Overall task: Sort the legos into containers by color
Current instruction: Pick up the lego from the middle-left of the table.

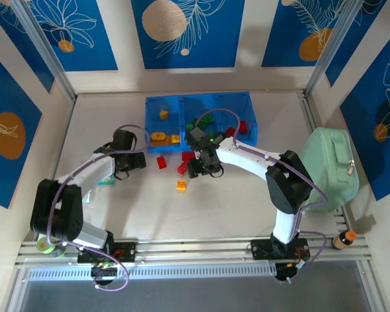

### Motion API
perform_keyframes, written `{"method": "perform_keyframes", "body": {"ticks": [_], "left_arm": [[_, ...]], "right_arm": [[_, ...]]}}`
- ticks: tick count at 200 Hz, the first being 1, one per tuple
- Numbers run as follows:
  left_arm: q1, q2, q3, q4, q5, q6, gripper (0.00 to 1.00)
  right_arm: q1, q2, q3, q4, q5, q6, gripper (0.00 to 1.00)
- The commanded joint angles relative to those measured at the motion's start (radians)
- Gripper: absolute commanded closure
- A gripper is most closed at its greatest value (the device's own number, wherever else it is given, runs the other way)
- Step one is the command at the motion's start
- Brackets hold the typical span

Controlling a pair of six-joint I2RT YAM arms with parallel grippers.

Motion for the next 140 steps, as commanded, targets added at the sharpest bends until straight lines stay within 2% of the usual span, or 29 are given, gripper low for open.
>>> {"method": "perform_keyframes", "body": {"ticks": [1, 85, 140], "left_arm": [[0.027, 0.062, 0.055, 0.021, -0.033, 0.052, 0.17], [0.068, 0.258, 0.178, 0.028, -0.007, 0.087, 0.18], [0.066, 0.305, 0.194, 0.021, 0.052, 0.071, 0.24]], "right_arm": [[-0.011, -0.043, -0.027, 0.012, -0.005, 0.018, 0.37], [-0.024, -0.067, -0.043, 0.001, -0.001, 0.013, 0.37], [-0.078, -0.168, -0.103, 0.001, -0.006, 0.01, 0.36]]}}
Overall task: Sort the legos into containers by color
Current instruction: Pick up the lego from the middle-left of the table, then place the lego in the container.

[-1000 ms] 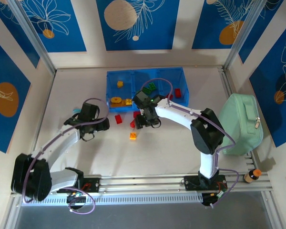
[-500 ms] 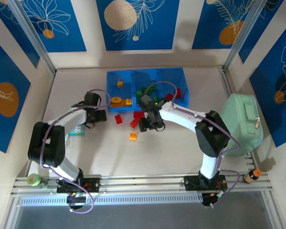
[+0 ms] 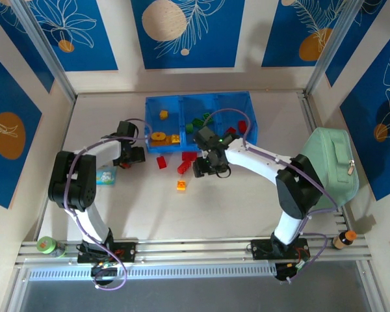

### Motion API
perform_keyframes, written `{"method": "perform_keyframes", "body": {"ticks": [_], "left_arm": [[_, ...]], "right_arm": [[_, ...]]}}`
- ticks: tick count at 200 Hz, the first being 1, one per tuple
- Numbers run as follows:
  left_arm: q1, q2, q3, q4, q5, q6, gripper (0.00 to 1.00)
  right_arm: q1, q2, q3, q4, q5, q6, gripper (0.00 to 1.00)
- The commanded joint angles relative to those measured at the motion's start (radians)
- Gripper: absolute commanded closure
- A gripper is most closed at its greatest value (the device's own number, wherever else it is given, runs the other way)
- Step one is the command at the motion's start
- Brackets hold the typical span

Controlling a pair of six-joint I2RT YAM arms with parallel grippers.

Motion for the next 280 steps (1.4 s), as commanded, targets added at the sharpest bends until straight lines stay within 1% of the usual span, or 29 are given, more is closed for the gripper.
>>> {"method": "perform_keyframes", "body": {"ticks": [1, 24, 44, 79, 101, 122, 140, 163, 183, 202, 224, 250, 263, 280], "left_arm": [[0.007, 0.018, 0.026, -0.008, 0.045, 0.001, 0.24], [-0.007, 0.029, 0.015, -0.01, 0.052, -0.011, 0.3], [-0.029, 0.034, 0.001, -0.009, 0.049, -0.025, 0.37], [-0.074, 0.018, -0.014, -0.013, 0.016, -0.047, 0.57], [-0.109, -0.018, 0.002, -0.044, -0.011, -0.05, 0.67], [-0.173, -0.088, 0.032, -0.08, -0.027, -0.066, 0.7], [-0.249, -0.155, 0.076, -0.089, -0.031, -0.077, 0.71], [-0.32, -0.158, 0.199, -0.086, 0.025, -0.08, 0.72], [-0.369, -0.081, 0.359, -0.127, 0.04, -0.06, 0.72], [-0.405, -0.002, 0.489, -0.128, 0.076, -0.054, 0.72], [-0.47, 0.141, 0.707, -0.155, 0.113, -0.022, 0.72], [-0.541, 0.375, 1.022, -0.202, 0.159, -0.013, 0.72], [-0.555, 0.489, 1.168, -0.213, 0.175, -0.025, 0.72], [-0.559, 0.613, 1.31, -0.206, 0.213, -0.063, 0.72]], "right_arm": [[-0.028, -0.07, -0.033, -0.011, -0.006, 0.006, 0.37], [-0.064, -0.116, -0.067, 0.003, -0.026, 0.006, 0.37], [-0.087, -0.146, -0.087, 0.009, -0.033, 0.004, 0.37], [-0.109, -0.195, -0.114, 0.013, -0.035, 0.003, 0.38], [-0.124, -0.233, -0.143, 0.018, -0.025, 0.007, 0.38], [-0.154, -0.28, -0.188, 0.0, 0.039, 0.052, 0.41], [-0.216, -0.341, -0.248, -0.009, 0.072, 0.105, 0.42], [-0.295, -0.432, -0.324, 0.017, 0.05, 0.126, 0.42], [-0.333, -0.477, -0.348, 0.021, 0.015, 0.111, 0.43], [-0.34, -0.498, -0.353, 0.01, 0.02, 0.111, 0.43], [-0.349, -0.534, -0.38, 0.019, 0.026, 0.129, 0.43], [-0.372, -0.568, -0.407, 0.033, 0.013, 0.148, 0.43], [-0.376, -0.581, -0.414, 0.035, 0.003, 0.149, 0.43], [-0.378, -0.599, -0.429, 0.046, -0.02, 0.152, 0.43]]}}
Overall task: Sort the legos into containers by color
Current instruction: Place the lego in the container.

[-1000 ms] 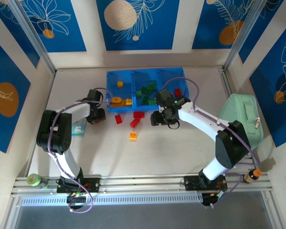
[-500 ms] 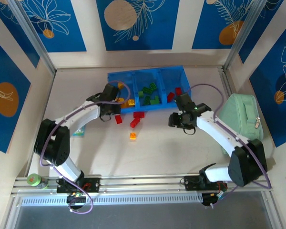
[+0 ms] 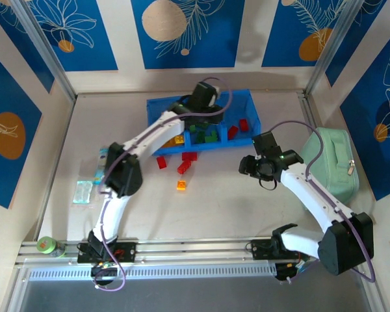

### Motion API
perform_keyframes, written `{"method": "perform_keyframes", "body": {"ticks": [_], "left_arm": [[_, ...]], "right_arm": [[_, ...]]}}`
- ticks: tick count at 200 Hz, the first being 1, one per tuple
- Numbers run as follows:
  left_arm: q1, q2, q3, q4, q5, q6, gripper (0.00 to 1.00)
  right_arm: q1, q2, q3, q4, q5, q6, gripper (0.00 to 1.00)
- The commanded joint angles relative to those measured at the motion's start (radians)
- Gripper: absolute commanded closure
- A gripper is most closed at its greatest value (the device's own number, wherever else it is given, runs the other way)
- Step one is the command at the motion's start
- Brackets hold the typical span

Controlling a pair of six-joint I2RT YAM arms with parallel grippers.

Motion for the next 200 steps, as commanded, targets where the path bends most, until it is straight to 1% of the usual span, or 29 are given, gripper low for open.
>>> {"method": "perform_keyframes", "body": {"ticks": [1, 15, 25, 50, 88, 97, 107, 117, 130, 136, 148, 161, 172, 189, 200], "left_arm": [[-0.016, 0.141, 0.175, -0.057, 0.077, -0.027, 0.72], [-0.023, 0.211, 0.257, -0.038, 0.079, -0.032, 0.72], [-0.026, 0.249, 0.295, -0.006, 0.101, -0.035, 0.71], [-0.026, 0.318, 0.346, 0.078, 0.129, -0.064, 0.71], [-0.026, 0.387, 0.406, 0.141, 0.135, -0.1, 0.68], [-0.025, 0.391, 0.406, 0.151, 0.133, -0.101, 0.63], [-0.026, 0.396, 0.406, 0.153, 0.126, -0.102, 0.51], [-0.026, 0.396, 0.406, 0.148, 0.124, -0.096, 0.44], [-0.025, 0.392, 0.406, 0.134, 0.122, -0.086, 0.29], [-0.024, 0.39, 0.406, 0.125, 0.127, -0.082, 0.25], [-0.025, 0.372, 0.401, 0.103, 0.132, -0.07, 0.22], [-0.029, 0.328, 0.361, 0.102, 0.133, -0.051, 0.21], [-0.034, 0.27, 0.303, 0.114, 0.127, -0.031, 0.21], [-0.038, 0.138, 0.148, 0.166, 0.115, -0.002, 0.21], [-0.04, 0.021, -0.009, 0.235, 0.111, 0.001, 0.21]], "right_arm": [[-0.005, -0.037, -0.023, 0.022, -0.046, 0.026, 0.43], [-0.005, -0.051, -0.035, 0.03, -0.061, 0.029, 0.43], [-0.004, -0.064, -0.048, 0.039, -0.072, 0.031, 0.43], [-0.002, -0.095, -0.072, 0.051, -0.093, 0.036, 0.43], [0.005, -0.13, -0.098, 0.055, -0.101, 0.042, 0.44], [0.005, -0.135, -0.1, 0.052, -0.099, 0.04, 0.44], [0.005, -0.141, -0.1, 0.045, -0.095, 0.038, 0.44], [0.005, -0.15, -0.098, 0.042, -0.094, 0.035, 0.44], [0.006, -0.162, -0.096, 0.038, -0.092, 0.032, 0.44], [0.007, -0.168, -0.096, 0.037, -0.091, 0.031, 0.44], [0.007, -0.18, -0.093, 0.041, -0.097, 0.028, 0.43], [0.013, -0.184, -0.093, 0.05, -0.102, 0.019, 0.43], [0.02, -0.177, -0.09, 0.059, -0.111, -0.003, 0.38], [0.043, -0.146, -0.07, 0.053, -0.119, -0.041, 0.34], [0.067, -0.12, -0.056, 0.047, -0.114, -0.057, 0.3]]}}
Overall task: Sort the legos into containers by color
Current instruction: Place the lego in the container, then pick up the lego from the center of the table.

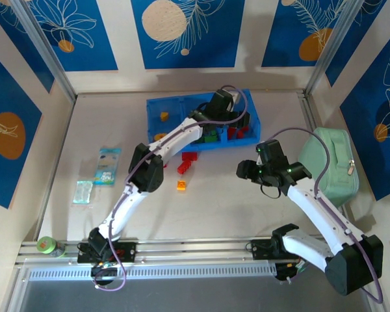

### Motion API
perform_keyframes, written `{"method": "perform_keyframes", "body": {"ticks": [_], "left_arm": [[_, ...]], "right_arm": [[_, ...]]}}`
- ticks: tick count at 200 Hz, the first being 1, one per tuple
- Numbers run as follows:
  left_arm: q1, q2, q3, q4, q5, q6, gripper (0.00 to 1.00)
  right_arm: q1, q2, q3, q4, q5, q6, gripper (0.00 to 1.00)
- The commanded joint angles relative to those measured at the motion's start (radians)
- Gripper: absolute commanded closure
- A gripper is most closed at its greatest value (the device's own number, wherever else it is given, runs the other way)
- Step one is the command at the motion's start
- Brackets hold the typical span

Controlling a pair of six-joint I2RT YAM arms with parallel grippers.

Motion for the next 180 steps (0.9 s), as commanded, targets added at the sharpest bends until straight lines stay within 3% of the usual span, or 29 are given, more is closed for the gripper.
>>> {"method": "perform_keyframes", "body": {"ticks": [1, 40, 112, 149, 180], "left_arm": [[-0.005, -0.243, -0.225, 0.076, -0.01, 0.042, 0.21], [-0.005, -0.662, -0.799, 0.295, -0.059, 0.032, 0.2], [0.02, -1.259, -1.641, 0.301, -0.289, -0.147, 0.21], [0.061, -1.591, -1.876, 0.203, -0.401, -0.261, 0.22], [0.086, -1.74, -1.942, 0.089, -0.41, -0.29, 0.22]], "right_arm": [[0.04, 0.04, 0.034, -0.007, -0.028, -0.053, 0.3], [0.145, 0.188, 0.092, 0.023, -0.037, -0.081, 0.23], [0.325, 0.658, 0.424, 0.046, -0.006, 0.005, 0.27], [0.411, 0.887, 0.641, -0.02, 0.076, 0.138, 0.32], [0.448, 1.048, 0.797, -0.109, 0.182, 0.224, 0.35]]}}
